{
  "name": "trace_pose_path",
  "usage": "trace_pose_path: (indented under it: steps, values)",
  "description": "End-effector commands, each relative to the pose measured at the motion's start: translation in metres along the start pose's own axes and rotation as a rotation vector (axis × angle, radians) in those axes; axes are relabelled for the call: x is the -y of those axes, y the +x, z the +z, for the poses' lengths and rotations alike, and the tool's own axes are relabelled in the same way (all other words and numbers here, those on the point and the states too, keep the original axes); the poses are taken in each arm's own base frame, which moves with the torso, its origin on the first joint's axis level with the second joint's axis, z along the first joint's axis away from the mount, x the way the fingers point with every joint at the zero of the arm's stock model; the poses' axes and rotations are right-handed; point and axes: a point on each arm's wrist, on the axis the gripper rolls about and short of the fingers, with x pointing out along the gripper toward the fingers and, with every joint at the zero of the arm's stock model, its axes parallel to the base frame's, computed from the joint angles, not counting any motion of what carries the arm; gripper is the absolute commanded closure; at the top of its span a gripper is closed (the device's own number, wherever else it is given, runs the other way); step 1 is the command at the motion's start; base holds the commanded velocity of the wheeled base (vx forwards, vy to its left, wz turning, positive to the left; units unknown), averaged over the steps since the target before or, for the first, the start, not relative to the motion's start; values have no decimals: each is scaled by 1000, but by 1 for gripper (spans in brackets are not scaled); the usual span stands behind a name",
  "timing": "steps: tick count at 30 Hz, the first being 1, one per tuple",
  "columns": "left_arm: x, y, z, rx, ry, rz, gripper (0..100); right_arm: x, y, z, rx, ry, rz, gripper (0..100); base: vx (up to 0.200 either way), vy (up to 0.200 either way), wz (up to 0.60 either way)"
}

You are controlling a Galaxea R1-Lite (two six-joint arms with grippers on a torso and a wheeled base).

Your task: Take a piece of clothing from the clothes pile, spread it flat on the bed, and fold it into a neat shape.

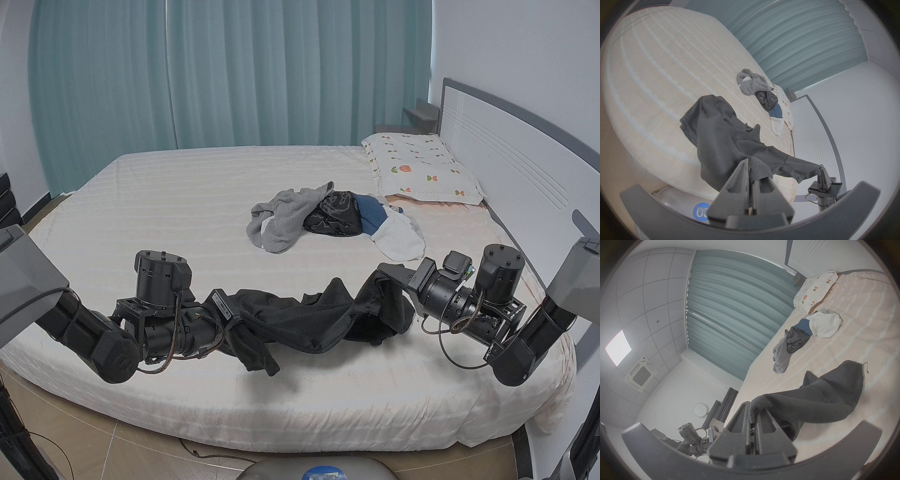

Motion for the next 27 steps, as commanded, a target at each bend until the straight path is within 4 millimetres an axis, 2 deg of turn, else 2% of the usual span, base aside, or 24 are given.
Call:
trace_pose_path:
  steps: [1, 3, 8, 27]
  values:
    - [2, -1, 6, 21, -31, -8, 100, -2, 0, 0, 1, -2, 7, 100, 0, 0, 0]
    - [3, -3, 11, 36, -44, -11, 100, -2, 0, 0, 8, -4, 0, 100, 0, 0, 0]
    - [7, -13, 19, 63, -50, -37, 100, 0, 2, 0, 36, -11, -23, 100, 0, 200, 0]
    - [15, -26, 21, 81, -39, -69, 100, -8, 3, 4, 109, -70, -36, 100, 0, 200, 0]
